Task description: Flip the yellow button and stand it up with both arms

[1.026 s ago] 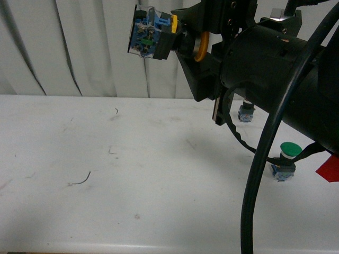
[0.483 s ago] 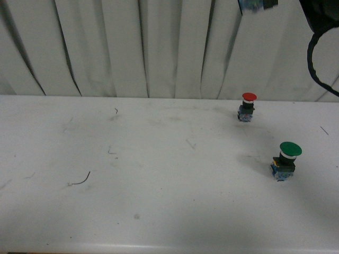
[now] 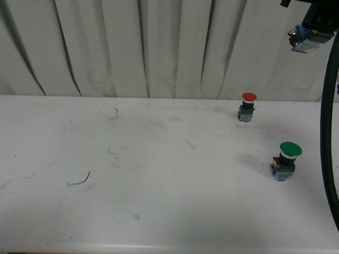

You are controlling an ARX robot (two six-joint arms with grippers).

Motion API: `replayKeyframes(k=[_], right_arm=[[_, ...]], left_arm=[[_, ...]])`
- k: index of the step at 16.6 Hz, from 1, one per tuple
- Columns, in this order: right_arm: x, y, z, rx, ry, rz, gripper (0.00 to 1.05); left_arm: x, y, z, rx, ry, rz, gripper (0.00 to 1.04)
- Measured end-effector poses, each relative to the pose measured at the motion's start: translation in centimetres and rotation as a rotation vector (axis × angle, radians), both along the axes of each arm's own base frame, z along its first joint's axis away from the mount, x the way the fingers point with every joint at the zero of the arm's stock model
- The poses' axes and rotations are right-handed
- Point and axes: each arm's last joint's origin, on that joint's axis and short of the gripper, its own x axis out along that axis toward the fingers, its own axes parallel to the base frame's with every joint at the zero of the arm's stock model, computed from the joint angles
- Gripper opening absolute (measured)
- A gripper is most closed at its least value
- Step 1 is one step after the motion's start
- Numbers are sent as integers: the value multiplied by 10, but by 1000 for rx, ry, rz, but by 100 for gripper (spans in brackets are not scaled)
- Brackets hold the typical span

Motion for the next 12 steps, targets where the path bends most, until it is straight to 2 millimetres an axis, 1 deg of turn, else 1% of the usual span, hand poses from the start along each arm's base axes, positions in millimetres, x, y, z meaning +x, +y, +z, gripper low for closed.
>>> replayKeyframes(k=[1, 2, 3, 4, 6, 7, 8, 9, 11, 12], right_arm=[[23, -16, -10, -67, 91, -75, 32], [51, -38, -17, -75, 165, -131, 32], [61, -43, -20, -75, 190, -142, 32], [75, -49, -25, -73, 231, -156, 32], [98, -48, -37, -78, 304, -153, 32], [109, -45, -42, -84, 337, -145, 32], [116, -43, -46, -92, 359, -141, 32], [123, -37, -51, -103, 388, -128, 32], [131, -30, -59, -126, 422, -111, 32], [134, -23, -68, -147, 448, -80, 32]], left_arm=[[0, 0, 0, 0, 0, 0, 98], [0, 0, 0, 0, 0, 0, 98], [0, 0, 0, 0, 0, 1, 98], [0, 0, 0, 0, 0, 0, 98], [0, 0, 0, 0, 0, 0, 98], [0, 0, 0, 0, 0, 0, 98], [0, 0, 0, 0, 0, 0, 98], [0, 0, 0, 0, 0, 0, 98], [0, 0, 0, 0, 0, 0, 98], [0, 0, 0, 0, 0, 0, 98]])
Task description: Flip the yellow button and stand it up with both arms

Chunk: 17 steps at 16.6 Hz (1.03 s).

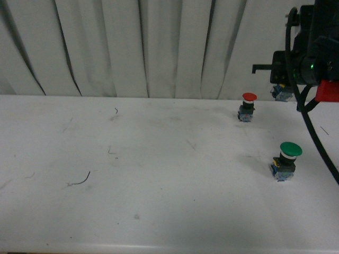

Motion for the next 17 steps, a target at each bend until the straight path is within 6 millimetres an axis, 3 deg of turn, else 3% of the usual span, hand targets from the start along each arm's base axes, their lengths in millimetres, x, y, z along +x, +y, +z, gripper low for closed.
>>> replayKeyframes(k=[6, 13, 17], right_arm=[[4, 19, -49, -62, 167, 82, 32], [15, -1, -65, -98, 195, 20, 32], [16, 0, -68, -92, 183, 10, 32]], left_arm=[[0, 0, 0, 0, 0, 0, 98], [0, 0, 0, 0, 0, 0, 98], [0, 0, 0, 0, 0, 0, 98]])
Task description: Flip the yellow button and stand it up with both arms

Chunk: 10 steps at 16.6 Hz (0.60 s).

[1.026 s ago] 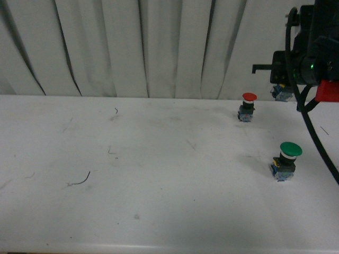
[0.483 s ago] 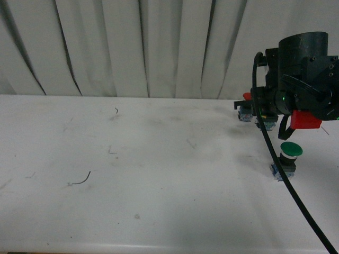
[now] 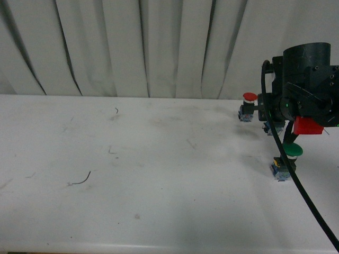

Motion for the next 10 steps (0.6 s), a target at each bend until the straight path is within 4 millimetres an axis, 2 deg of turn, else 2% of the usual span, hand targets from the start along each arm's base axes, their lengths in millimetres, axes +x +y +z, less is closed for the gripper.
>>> replayKeyframes(k=[6, 10], right_arm=[[-1, 6, -18, 26, 16, -39, 32], [0, 10, -19, 37, 2, -46, 32]], left_arm=[[0, 0, 0, 0, 0, 0, 98], [0, 0, 0, 0, 0, 0, 98]])
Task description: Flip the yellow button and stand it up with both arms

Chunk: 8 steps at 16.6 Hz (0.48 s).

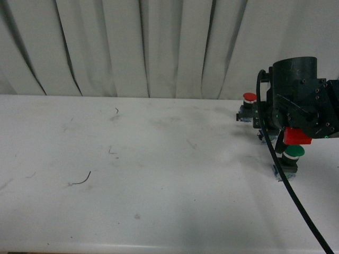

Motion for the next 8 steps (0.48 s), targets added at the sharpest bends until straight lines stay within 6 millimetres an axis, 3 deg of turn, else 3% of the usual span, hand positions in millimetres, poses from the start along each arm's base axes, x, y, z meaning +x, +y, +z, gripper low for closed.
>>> replayKeyframes(k=[8], right_arm=[[2, 7, -3, 5, 22, 17, 32]], left_arm=[[0, 0, 0, 0, 0, 0, 98]])
